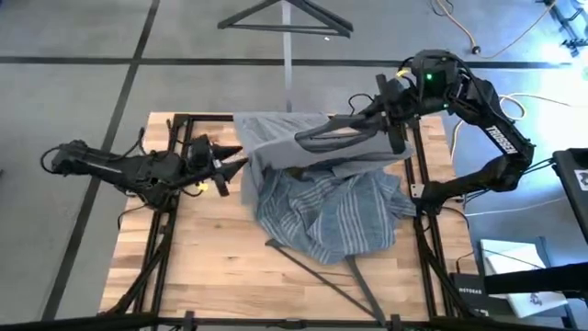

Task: Unhang clothes
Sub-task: Remove the shirt from the hanger

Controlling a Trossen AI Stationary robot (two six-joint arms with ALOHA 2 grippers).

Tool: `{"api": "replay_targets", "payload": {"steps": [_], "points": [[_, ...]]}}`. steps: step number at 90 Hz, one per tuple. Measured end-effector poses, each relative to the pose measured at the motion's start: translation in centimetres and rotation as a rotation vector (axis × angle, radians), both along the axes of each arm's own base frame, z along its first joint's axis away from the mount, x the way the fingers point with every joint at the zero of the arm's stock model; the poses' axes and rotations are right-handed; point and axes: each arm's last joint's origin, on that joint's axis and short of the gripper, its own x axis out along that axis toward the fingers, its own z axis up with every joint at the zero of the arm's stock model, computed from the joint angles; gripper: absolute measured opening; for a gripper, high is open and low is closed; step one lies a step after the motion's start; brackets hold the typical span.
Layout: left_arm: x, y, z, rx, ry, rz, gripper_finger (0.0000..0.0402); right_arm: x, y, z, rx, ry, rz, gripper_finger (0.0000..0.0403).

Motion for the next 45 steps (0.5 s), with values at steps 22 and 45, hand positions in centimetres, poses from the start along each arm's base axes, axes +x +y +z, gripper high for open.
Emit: {"api": "replay_targets", "payload": {"steps": [22,45], "points": [[2.1,0.4,-0.9,0.023,0.029,-0.057,0.0254,0.0,-0.1,0.0,-0.007,0.004,-0.019,0.0033],[2.6,1.1,-0.6,0.153,0.041,0.063,0.0255,-0.1,0.0,0.0,0.008,0.008,-0.021,0.0024]]}}
